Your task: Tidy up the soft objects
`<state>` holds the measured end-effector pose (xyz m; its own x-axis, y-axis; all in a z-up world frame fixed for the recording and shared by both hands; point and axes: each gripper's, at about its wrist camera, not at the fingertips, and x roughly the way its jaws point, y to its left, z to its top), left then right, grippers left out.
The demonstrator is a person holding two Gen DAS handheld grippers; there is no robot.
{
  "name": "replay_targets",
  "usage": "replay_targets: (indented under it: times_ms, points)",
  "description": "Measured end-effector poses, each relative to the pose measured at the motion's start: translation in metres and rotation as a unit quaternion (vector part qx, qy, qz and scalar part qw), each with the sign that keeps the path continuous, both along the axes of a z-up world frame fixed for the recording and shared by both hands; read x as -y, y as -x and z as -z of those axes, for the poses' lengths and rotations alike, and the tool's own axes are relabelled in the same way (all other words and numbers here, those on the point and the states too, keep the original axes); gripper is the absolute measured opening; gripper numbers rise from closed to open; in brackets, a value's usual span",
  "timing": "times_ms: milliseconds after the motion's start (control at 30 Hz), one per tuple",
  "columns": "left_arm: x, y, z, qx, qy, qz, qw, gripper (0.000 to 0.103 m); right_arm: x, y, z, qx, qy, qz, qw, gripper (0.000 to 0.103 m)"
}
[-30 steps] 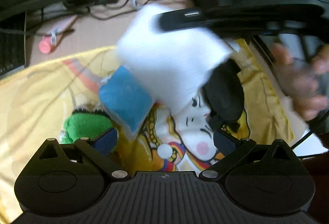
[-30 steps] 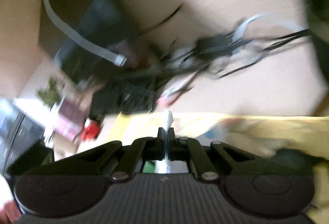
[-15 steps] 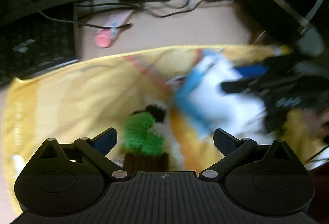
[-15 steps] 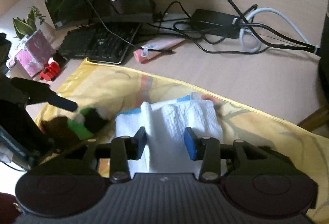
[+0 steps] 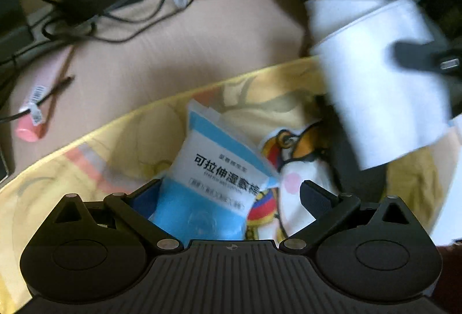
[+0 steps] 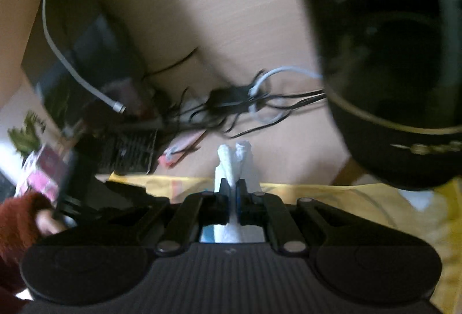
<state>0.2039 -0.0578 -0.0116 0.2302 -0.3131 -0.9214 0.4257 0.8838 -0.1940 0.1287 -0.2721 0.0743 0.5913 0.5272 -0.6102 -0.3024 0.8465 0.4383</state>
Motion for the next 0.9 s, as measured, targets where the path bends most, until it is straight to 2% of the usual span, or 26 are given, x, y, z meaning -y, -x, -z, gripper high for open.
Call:
replay_targets:
  times_ms: [33,100,167,233,267,333,433,500,567,633,733,833,900]
  points:
    - [0.005,0.001,0.001,0.004,-0.005,-0.001,1.0,0.101,0.006,0.003,-0.001,0.002,-0.002,0.011,1.0,0.005]
    - [0.009,0.008,-0.006,0.016,0.003,-0.005,0.9999,0.072,0.012,0.008,0.001,-0.001,-0.008,0.02,1.0,0.005]
    - [0.011,0.019,-0.015,0.018,0.021,-0.016,0.9995,0.067,0.016,0.012,0.003,-0.005,-0.014,0.024,1.0,0.005]
    - [0.014,0.038,-0.023,0.026,0.041,-0.012,0.9987,0.072,0.012,0.012,0.005,-0.011,-0.028,0.017,0.999,0.005]
    - [0.015,0.049,-0.026,0.025,0.053,-0.004,0.9982,0.083,0.009,0.011,0.005,-0.014,-0.036,0.011,0.999,0.005]
    - [0.017,0.07,-0.028,0.028,0.073,0.008,0.9969,0.095,-0.003,0.009,0.006,-0.024,-0.064,-0.016,0.998,0.005]
    - [0.016,0.084,-0.024,0.028,0.076,0.005,0.9967,0.095,-0.032,0.002,0.019,-0.07,-0.112,-0.079,0.988,0.005]
    - [0.007,0.084,-0.018,0.015,0.087,-0.02,0.9959,0.095,-0.054,0.002,0.036,-0.095,-0.072,-0.102,0.988,0.005]
    - [-0.005,0.083,-0.01,-0.008,0.115,-0.051,0.9921,0.095,-0.075,0.002,0.053,-0.12,-0.031,-0.125,0.984,0.005]
    - [-0.015,0.087,-0.006,-0.02,0.133,-0.07,0.9884,0.095,-0.08,0.009,0.063,-0.118,0.029,-0.125,0.985,0.005]
    - [-0.022,0.09,-0.007,-0.006,0.136,-0.088,0.9868,0.097,-0.071,0.015,0.067,-0.119,0.042,-0.123,0.984,0.005]
    - [-0.022,0.083,-0.006,-0.01,0.142,-0.107,0.9841,0.098,-0.06,0.016,0.072,-0.128,0.061,-0.103,0.985,0.005]
    - [-0.018,0.083,-0.007,-0.015,0.132,-0.11,0.985,0.1,-0.049,0.019,0.075,-0.128,0.072,-0.088,0.985,0.005]
